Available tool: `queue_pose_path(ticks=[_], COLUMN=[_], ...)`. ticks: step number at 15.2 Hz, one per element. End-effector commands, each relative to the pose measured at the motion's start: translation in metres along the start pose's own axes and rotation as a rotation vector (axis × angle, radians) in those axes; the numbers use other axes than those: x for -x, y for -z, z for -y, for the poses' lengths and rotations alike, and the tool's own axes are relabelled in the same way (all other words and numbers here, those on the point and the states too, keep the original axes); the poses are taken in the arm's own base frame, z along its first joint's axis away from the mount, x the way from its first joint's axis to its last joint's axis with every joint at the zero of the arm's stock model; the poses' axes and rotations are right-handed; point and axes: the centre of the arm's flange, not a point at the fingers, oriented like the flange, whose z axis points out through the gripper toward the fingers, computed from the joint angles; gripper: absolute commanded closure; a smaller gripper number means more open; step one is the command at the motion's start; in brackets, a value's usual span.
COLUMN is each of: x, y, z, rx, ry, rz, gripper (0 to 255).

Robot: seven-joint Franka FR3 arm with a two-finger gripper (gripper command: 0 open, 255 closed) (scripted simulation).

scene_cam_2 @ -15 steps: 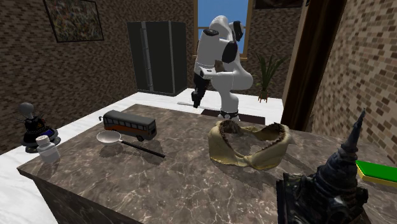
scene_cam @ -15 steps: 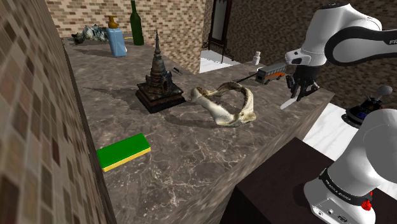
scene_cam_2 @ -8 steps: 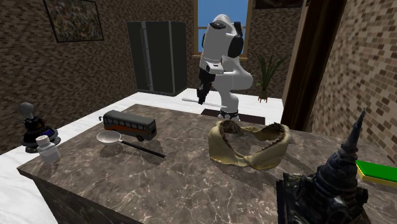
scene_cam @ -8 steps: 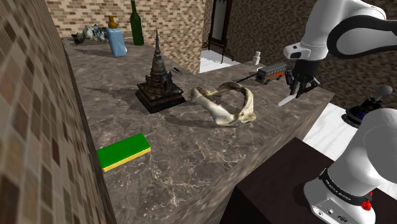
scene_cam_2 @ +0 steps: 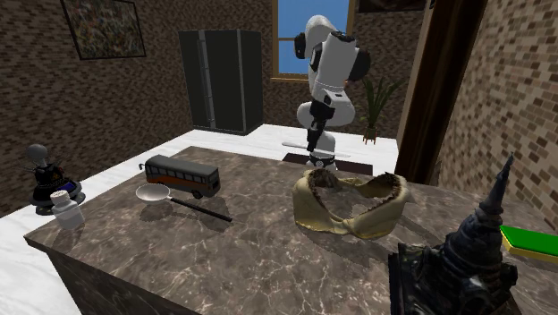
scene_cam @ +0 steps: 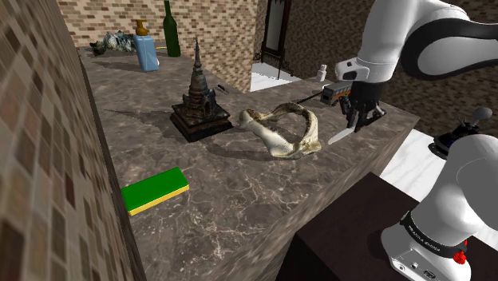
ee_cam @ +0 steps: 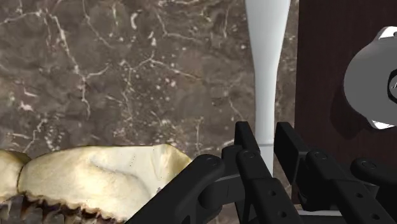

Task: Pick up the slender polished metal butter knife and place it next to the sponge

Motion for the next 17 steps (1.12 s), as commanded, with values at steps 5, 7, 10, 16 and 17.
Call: queue_pose_path(ticks=[5,7,10,16,17], x=[-0.08,-0.106,-0.144,-0.222,-0.235], y=[0.017,0.022,0.03,0.046,0.048], z=[0.0,0.001,0.002,0.004,0.004], rx=[0.0,0.0,0.0,0.0,0.0], ry=[-0.001,-0.001,-0.001,-0.001,-0.001], rz=[-0.001,-0.001,-0.001,-0.001,-0.001], gripper=[255,255,255,255,255])
